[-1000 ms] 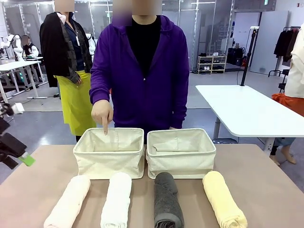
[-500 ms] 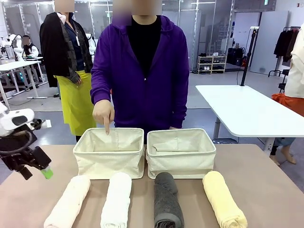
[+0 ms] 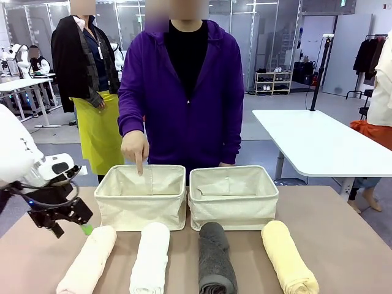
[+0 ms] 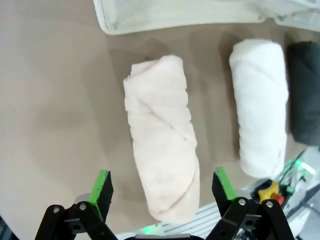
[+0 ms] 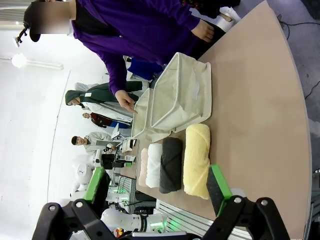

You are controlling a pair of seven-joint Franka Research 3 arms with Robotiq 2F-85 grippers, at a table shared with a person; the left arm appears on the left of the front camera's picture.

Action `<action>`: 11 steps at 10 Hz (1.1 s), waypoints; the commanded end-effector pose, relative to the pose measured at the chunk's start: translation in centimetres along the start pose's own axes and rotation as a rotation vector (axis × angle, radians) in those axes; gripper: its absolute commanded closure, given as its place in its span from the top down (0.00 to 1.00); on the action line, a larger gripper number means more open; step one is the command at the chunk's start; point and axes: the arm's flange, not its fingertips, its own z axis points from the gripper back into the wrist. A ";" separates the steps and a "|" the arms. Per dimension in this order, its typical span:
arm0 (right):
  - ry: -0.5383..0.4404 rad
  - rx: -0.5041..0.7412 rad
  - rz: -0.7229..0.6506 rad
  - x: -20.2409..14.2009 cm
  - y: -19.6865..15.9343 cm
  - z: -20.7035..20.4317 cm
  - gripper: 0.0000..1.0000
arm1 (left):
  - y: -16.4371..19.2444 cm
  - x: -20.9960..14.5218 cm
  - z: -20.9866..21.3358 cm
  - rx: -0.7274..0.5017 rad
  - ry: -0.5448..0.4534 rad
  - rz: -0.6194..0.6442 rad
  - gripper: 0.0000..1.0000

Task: Divide the towels into two baskets.
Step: Pick up one hotel-folded towel and place it in the Fabric basket indicated by the person.

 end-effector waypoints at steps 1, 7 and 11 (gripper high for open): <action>-0.008 0.011 0.002 -0.1 0.4 0.2 1.00 | -0.4 -2.1 -3.1 0.050 -0.050 0.092 1.00; -0.008 0.011 0.002 -0.1 0.4 0.2 1.00 | -0.1 -2.9 -7.2 0.128 -0.058 0.210 1.00; -0.008 0.011 0.002 -0.1 0.4 0.2 1.00 | -1.3 -4.9 -8.8 0.053 0.065 0.161 1.00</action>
